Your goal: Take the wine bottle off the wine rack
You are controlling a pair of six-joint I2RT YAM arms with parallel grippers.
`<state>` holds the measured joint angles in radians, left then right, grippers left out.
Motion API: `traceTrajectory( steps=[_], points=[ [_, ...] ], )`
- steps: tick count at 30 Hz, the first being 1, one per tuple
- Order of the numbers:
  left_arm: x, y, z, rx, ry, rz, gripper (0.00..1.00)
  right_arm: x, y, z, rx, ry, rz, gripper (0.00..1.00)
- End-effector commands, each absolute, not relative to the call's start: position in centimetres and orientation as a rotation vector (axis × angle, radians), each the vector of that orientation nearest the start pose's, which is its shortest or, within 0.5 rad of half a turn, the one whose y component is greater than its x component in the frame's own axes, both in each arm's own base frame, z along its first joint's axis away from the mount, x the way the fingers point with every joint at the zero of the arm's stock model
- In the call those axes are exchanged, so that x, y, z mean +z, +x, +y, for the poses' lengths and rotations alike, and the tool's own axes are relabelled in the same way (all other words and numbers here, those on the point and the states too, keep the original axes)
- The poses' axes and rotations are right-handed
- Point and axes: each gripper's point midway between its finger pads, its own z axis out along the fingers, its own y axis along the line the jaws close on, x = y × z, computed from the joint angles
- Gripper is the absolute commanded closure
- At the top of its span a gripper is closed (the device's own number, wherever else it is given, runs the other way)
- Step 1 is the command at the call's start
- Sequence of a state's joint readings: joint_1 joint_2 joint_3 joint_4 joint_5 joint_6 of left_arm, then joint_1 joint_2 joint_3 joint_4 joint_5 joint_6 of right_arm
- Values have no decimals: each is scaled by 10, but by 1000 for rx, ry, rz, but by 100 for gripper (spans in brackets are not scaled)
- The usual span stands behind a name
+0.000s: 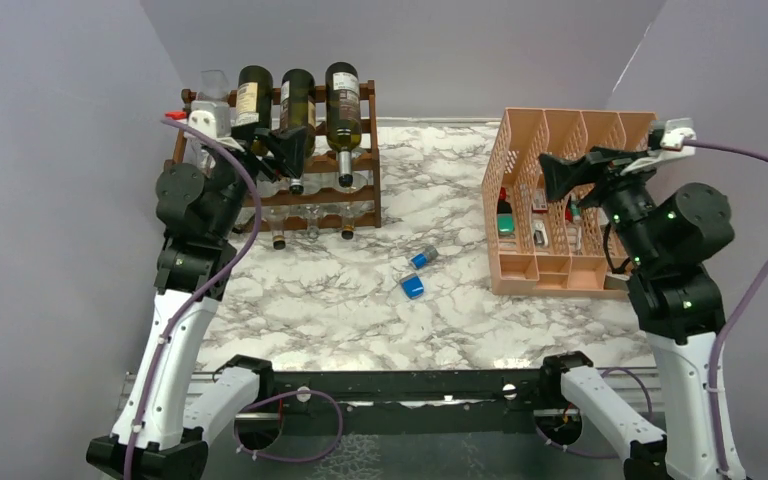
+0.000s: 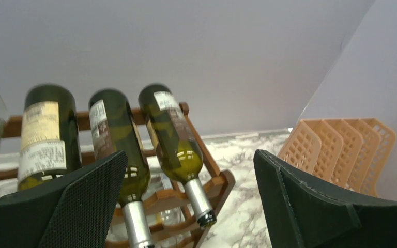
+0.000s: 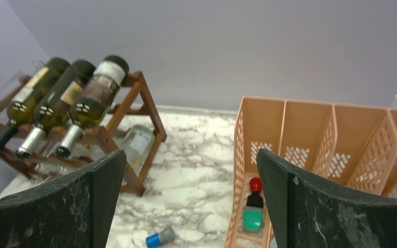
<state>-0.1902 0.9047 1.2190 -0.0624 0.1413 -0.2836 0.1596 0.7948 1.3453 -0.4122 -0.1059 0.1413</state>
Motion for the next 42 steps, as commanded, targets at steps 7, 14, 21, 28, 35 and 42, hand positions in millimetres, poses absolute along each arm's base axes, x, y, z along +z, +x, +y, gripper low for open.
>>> traceTrajectory(
  steps=[7,14,21,28,35,42],
  points=[
    [397,335,-114,-468,117,1380,1,370,286,89,375,-106,1690,0],
    [369,335,-122,-463,142,1385,1,314,298,106,419,-119,1845,0],
    [344,331,-98,-362,2,1558,1,286,306,128,514,-147,1979,0],
    [319,292,-81,-283,23,1733,1,269,320,161,595,-126,2092,0],
    [313,247,-90,-428,37,1769,1,263,336,214,700,-29,2177,0],
    [297,234,-71,-344,-66,1885,1,299,345,280,964,-227,2092,0]
  ],
)
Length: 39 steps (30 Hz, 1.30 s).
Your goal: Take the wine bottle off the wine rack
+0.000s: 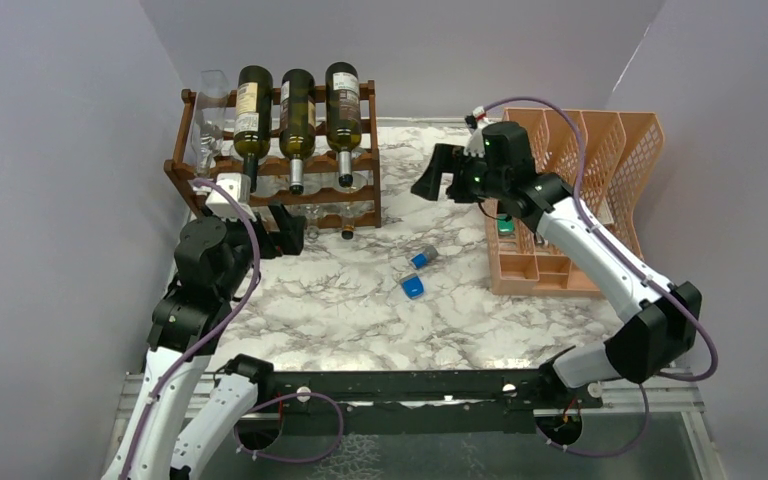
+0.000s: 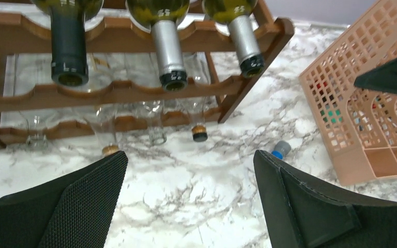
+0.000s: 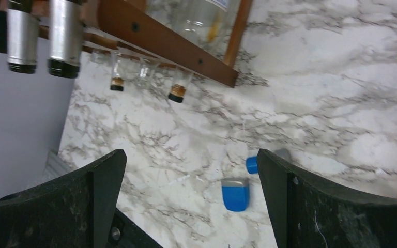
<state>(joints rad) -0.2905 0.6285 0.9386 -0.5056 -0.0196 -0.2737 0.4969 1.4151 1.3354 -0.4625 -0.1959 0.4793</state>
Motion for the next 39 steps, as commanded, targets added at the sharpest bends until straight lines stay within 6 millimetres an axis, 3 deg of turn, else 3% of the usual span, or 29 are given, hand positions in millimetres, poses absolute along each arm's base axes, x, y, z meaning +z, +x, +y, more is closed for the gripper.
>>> traceTrajectory(
  steps=[1,6,9,14,19,21,24,32,39],
  points=[
    [296,233,-69,-339,-70,1889,1,308,347,287,1002,-248,2070,1],
    [299,221,-64,-356,-130,1871,1,345,366,317,1136,-303,1955,1],
    [300,217,-65,-363,-140,1914,1,355,386,331,1157,-308,1946,1],
    [296,213,-86,-452,-47,2035,1,360,418,358,1226,-308,1940,1],
    [331,210,-94,-557,-77,1879,1,363,445,376,1263,-302,1908,1],
    [339,205,-90,-577,-138,1835,1,360,453,383,1286,-298,1907,0],
    [345,201,-96,-617,-71,1752,1,354,462,394,1311,-296,1906,0],
    [338,199,-94,-584,-20,1743,1,324,477,419,1313,-278,1946,0],
    [338,197,-92,-575,-29,1761,1,293,491,420,1217,-141,2026,0]
  ],
)
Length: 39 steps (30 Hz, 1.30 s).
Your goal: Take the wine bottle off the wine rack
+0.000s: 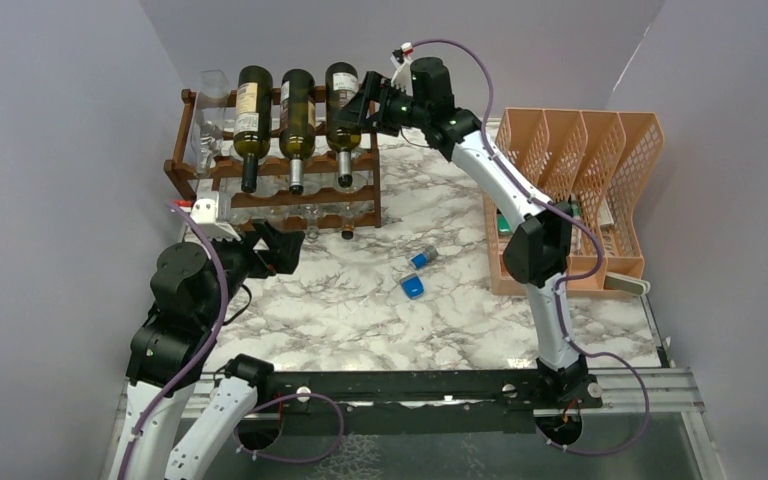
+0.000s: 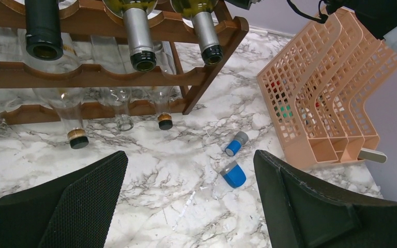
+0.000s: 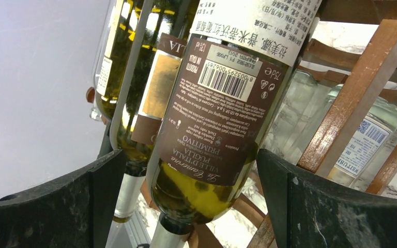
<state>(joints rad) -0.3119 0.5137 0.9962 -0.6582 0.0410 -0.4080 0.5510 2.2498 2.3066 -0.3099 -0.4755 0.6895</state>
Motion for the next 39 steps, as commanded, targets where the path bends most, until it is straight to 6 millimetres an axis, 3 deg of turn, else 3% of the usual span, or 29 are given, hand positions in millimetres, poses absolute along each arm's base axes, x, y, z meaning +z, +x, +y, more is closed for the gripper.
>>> traceTrajectory(
  steps=[1,9,19,21,25,30,35,39],
  points=[
    [337,197,-91,-571,-32,1764,1,290,492,421,1210,-130,2031,0],
    [331,196,-83,-544,-89,1768,1,270,502,431,1192,-63,2085,0],
    [320,203,-79,-499,-122,1837,1,254,505,423,1042,-78,2118,0],
    [322,211,-84,-500,-102,1862,1,264,502,420,1042,-96,2102,0],
    [338,233,-100,-535,-81,1914,1,306,493,415,1056,-133,2035,0],
    [367,268,-119,-575,-72,1932,1,346,488,380,980,-126,1983,0],
    [385,314,-141,-565,-7,1957,1,372,473,346,955,-173,1970,0],
    [386,354,-164,-480,53,2009,1,362,450,322,884,-221,2014,0]
  ],
)
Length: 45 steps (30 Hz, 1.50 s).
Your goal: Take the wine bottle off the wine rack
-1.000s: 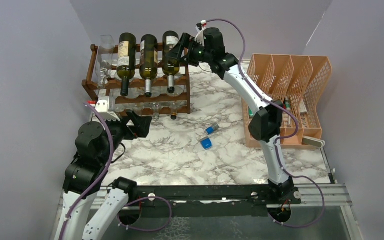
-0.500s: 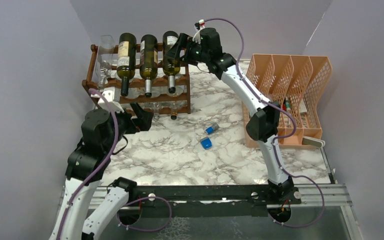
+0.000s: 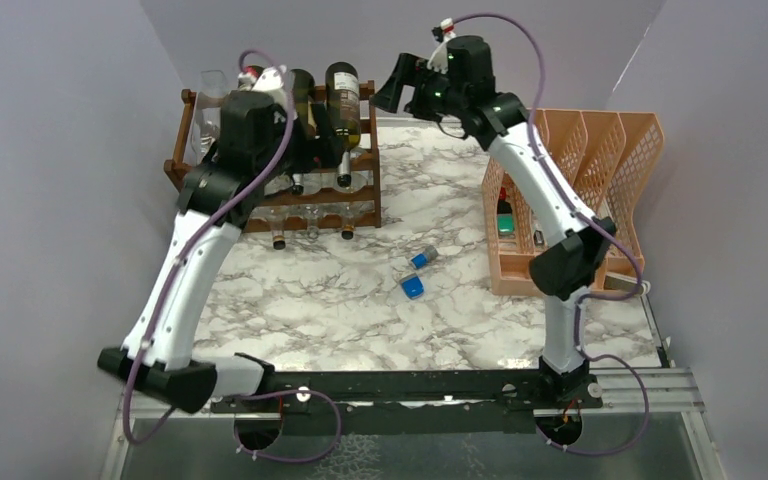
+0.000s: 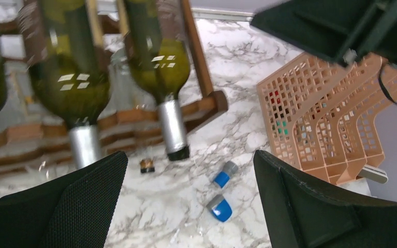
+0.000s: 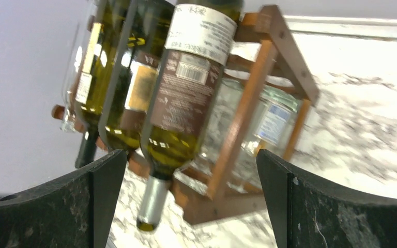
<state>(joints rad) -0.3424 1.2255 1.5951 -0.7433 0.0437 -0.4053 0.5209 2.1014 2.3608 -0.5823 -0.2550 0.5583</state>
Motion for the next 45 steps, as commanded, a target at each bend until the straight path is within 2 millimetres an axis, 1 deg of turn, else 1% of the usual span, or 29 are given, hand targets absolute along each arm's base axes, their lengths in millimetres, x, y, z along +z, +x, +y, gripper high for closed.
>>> traceTrajectory(
  steps=[1,3,4,7,8,9,13,16,19,22,25,27,29,31,33,35,37,39,42,45],
  points=[
    [385,364,-167,-453,61,2023,1,360,443,315,863,-232,2019,0],
    [389,382,-173,-410,72,2021,1,343,428,302,808,-269,2055,0],
    [391,391,-175,-388,76,2014,1,331,422,294,761,-285,2081,0],
    [394,419,-173,-277,87,1998,1,299,404,261,590,-291,2160,0],
    [401,428,-171,-244,85,1979,1,293,397,251,547,-294,2175,0],
    [396,437,-170,-201,91,1989,1,285,389,242,511,-302,2191,0],
    [397,461,-160,-80,75,1967,1,264,356,218,459,-340,2221,0],
    [386,477,-165,-49,99,1979,1,249,337,204,434,-326,2249,0],
    [367,491,-172,-37,112,2009,1,238,326,194,401,-312,2285,0],
    [353,502,-174,-33,69,2030,1,237,324,183,335,-294,2297,0],
    [344,513,-175,-17,21,2034,1,238,323,174,291,-247,2306,0],
    [339,518,-171,15,-10,2033,1,238,322,172,287,-232,2310,0],
    [335,521,-169,35,-27,2032,1,234,320,172,288,-228,2320,0],
    [327,524,-175,14,-19,2042,1,229,319,169,272,-224,2332,0],
    [316,526,-179,-3,-11,2059,1,229,319,168,268,-212,2328,0],
    [305,529,-180,8,-11,2078,1,235,317,173,313,-217,2305,0],
    [300,531,-180,17,-14,2084,1,247,316,180,383,-227,2243,1],
    [296,533,-181,20,-17,2087,1,257,313,181,426,-223,2171,0],
    [292,536,-181,23,-26,2091,3,267,308,177,436,-247,2089,0],
    [288,537,-181,30,-38,2096,7,275,305,171,413,-261,2045,0]
  ],
)
